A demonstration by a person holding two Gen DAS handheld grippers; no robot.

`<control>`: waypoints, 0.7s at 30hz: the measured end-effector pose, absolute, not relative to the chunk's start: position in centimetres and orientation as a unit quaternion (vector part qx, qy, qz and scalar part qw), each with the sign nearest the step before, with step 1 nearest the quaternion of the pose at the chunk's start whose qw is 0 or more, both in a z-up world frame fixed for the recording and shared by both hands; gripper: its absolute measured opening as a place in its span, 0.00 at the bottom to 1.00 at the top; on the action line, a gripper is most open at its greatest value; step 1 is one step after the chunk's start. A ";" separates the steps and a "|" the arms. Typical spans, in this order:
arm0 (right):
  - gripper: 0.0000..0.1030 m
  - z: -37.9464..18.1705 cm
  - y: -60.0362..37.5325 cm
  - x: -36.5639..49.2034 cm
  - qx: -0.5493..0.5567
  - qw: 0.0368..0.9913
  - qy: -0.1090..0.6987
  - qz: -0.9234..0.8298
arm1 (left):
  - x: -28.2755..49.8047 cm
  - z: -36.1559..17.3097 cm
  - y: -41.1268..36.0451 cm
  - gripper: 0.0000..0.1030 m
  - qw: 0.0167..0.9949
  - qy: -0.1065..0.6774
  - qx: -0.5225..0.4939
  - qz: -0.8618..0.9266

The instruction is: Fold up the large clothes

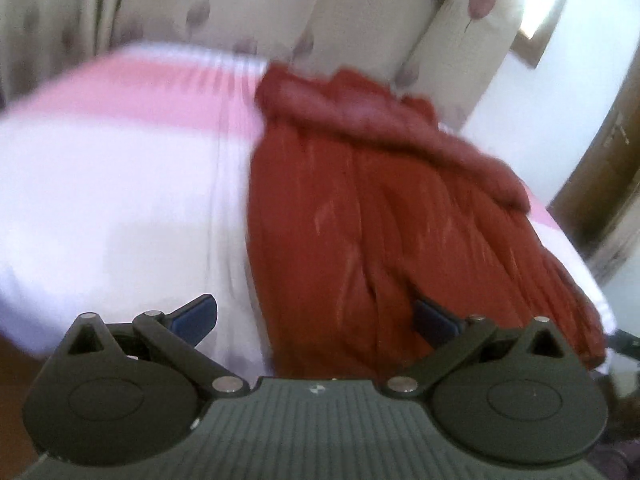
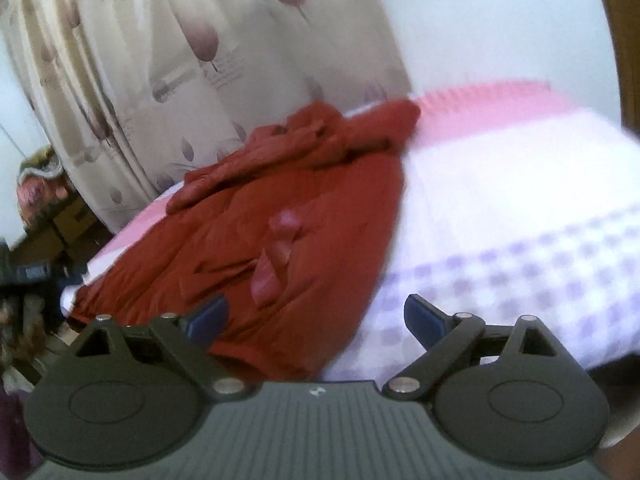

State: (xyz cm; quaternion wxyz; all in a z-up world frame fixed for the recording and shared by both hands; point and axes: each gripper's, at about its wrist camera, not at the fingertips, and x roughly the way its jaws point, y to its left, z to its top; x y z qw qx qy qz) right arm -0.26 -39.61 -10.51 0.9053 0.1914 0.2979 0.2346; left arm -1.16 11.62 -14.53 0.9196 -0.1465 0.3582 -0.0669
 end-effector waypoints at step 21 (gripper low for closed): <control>0.21 -12.9 -39.4 1.3 0.320 0.848 0.318 0.276 | -1.5 -15.7 9.8 0.74 0.918 0.357 -0.139 -0.098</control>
